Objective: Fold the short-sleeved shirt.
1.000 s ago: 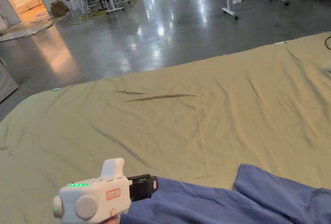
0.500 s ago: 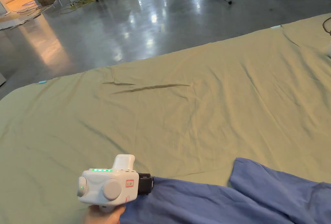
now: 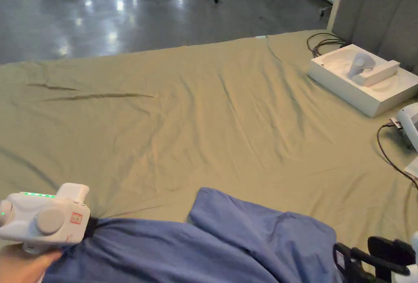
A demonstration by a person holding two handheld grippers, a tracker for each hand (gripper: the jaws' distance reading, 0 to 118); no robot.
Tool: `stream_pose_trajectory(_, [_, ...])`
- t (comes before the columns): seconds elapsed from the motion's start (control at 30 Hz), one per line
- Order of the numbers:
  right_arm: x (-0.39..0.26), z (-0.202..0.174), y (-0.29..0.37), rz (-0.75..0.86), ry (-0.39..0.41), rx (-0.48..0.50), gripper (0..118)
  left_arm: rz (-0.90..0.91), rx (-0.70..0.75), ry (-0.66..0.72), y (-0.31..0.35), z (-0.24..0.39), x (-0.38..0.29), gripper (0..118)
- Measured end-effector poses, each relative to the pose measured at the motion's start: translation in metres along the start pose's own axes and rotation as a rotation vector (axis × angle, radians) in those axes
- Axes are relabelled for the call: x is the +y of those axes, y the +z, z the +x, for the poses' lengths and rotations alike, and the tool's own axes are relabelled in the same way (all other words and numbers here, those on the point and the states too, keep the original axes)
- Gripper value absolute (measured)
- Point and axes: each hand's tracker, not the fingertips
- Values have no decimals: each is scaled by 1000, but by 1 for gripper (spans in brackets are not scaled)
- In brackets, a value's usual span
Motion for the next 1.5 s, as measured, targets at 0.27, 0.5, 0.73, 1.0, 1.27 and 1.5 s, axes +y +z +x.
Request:
stream_pose_trajectory(0.27, [93,10,-155,-366,116,222,88,-47,9,-19,-2,-1,9,6])
stream_pose_trajectory(0.5, [72,-13,-244,-643,328,120,88,-36,-38,22,-4,-9,9,6])
stream_pose_trajectory(0.73, [63,-28,-241,-668,382,119,59,22,-19,-14,-4,-5,2,6])
stream_pose_trajectory(1.0, [71,-25,-220,-618,256,177,2,14,-14,-8,3,-5,1,6])
stream_pose_trajectory(1.27, [126,-6,-92,-218,41,231,2,354,-196,198,146,-51,-55,6])
stream_pose_trajectory(1.5, [181,-31,57,102,29,237,2,621,-202,219,337,-85,-94,6])
